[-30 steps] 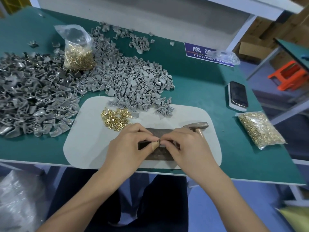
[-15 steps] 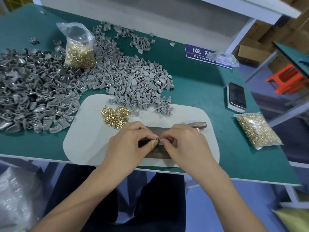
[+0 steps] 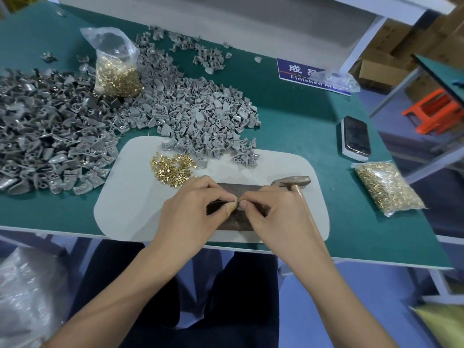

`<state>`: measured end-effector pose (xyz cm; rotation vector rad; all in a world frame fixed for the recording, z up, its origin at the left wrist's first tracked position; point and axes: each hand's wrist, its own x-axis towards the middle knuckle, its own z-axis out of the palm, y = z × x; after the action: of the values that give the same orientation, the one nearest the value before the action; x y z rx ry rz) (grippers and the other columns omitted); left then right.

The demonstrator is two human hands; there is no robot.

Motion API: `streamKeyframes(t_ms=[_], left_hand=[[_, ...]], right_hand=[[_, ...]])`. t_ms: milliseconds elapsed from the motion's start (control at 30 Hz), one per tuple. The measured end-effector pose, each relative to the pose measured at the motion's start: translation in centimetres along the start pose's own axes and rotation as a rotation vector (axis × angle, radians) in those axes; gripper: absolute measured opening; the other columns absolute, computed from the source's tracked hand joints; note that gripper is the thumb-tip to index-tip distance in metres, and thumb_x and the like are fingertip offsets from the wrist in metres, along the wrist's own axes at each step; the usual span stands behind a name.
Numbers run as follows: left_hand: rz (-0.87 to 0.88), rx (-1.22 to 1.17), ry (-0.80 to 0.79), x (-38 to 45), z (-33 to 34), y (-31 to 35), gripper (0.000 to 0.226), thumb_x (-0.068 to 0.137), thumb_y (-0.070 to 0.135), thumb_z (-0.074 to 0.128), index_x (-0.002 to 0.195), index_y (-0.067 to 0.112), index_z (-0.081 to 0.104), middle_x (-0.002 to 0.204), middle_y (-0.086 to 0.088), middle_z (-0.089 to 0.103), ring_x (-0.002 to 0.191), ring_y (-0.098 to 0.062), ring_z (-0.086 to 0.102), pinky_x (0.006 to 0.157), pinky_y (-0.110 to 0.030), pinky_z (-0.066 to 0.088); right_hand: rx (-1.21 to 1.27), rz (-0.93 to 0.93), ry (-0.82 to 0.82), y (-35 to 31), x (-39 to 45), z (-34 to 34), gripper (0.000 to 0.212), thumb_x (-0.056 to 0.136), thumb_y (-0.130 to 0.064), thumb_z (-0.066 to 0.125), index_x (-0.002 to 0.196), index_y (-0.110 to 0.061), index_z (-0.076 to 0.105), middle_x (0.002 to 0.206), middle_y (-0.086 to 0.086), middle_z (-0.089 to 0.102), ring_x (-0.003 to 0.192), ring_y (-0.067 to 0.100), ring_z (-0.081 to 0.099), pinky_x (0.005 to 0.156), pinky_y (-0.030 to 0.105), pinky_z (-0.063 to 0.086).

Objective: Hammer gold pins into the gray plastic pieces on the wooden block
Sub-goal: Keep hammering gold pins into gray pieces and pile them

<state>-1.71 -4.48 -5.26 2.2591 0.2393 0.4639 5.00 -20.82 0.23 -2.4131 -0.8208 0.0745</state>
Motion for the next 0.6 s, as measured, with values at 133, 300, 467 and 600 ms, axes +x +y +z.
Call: streamKeyframes(t_ms=[133, 300, 467, 600], left_hand=[[-0.002, 0.013, 0.008, -0.1, 0.1, 0.0, 0.006, 0.085, 0.045, 0.075, 0.09, 0.048, 0.073, 0.095, 0.023, 0.061, 0.1, -0.002, 0.055, 0.069, -0.027, 0.049], [0.034, 0.066, -0.018, 0.0, -0.1, 0.1, 0.01, 0.088, 0.045, 0.071, 0.097, 0.048, 0.071, 0.096, 0.023, 0.058, 0.095, 0.002, 0.053, 0.066, -0.018, 0.04], [0.051, 0.147, -0.008, -0.1, -0.3, 0.4, 0.01, 0.089, 0.046, 0.071, 0.098, 0.046, 0.071, 0.095, 0.023, 0.056, 0.091, 0.002, 0.053, 0.061, -0.014, 0.033], [0.05, 0.183, -0.021, 0.2, -0.4, 0.7, 0.009, 0.088, 0.049, 0.069, 0.095, 0.045, 0.073, 0.092, 0.022, 0.055, 0.091, 0.0, 0.051, 0.06, -0.017, 0.035]], right_hand=[[-0.013, 0.006, -0.015, -0.3, -0.1, -0.2, 0.016, 0.092, -0.013, 0.068, 0.087, -0.024, 0.079, 0.07, -0.008, 0.062, 0.073, 0.008, 0.049, 0.071, 0.029, 0.043], [-0.067, -0.013, -0.048, 0.2, 0.1, -0.3, 0.015, 0.094, -0.02, 0.065, 0.089, -0.027, 0.077, 0.073, -0.006, 0.063, 0.075, 0.009, 0.052, 0.071, 0.033, 0.044], [0.108, 0.041, 0.027, 1.6, -0.2, 0.3, 0.01, 0.092, -0.028, 0.071, 0.091, -0.033, 0.079, 0.076, -0.018, 0.069, 0.074, 0.001, 0.06, 0.069, 0.023, 0.047], [-0.022, 0.382, 0.368, 5.4, -0.6, -0.7, 0.02, 0.092, -0.058, 0.059, 0.096, -0.042, 0.07, 0.086, -0.021, 0.068, 0.082, 0.004, 0.063, 0.064, 0.029, 0.045]])
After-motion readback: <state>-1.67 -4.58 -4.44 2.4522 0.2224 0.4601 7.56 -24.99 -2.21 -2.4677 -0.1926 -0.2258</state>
